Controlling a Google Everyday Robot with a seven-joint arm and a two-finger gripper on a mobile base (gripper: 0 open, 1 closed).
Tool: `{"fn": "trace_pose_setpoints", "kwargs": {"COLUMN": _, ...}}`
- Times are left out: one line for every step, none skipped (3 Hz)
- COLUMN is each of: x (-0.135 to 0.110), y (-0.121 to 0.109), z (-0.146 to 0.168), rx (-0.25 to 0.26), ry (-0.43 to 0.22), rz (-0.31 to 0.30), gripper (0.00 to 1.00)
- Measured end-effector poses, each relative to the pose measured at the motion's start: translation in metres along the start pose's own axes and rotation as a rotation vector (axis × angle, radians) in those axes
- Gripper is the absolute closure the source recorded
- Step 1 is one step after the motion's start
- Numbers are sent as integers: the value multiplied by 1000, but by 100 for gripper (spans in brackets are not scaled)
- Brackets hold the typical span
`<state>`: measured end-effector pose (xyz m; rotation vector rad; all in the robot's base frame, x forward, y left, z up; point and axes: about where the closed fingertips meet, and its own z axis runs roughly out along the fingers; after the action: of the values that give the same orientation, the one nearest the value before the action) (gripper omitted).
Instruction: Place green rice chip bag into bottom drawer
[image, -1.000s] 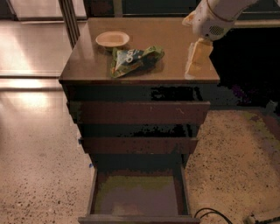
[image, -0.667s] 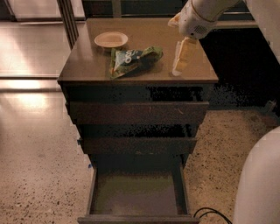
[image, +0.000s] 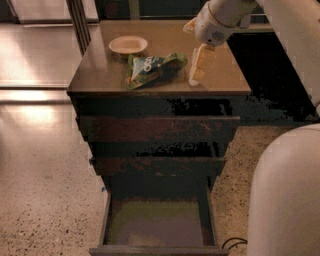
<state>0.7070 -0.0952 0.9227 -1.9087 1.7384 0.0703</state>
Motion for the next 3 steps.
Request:
{"fn": "trace_pose_setpoints", "kwargs": {"x": 2, "y": -6, "z": 6, "rx": 18, "ry": -43, "rz": 6, "gripper": 0}}
{"fn": "trace_pose_setpoints", "kwargs": {"x": 6, "y": -21, "z": 16, "rx": 55, "ry": -115, "rz": 12, "gripper": 0}}
{"fn": "trace_pose_setpoints", "kwargs": {"x": 9, "y": -43, "z": 35, "rx": 88, "ry": -167, "rz": 1, "gripper": 0}}
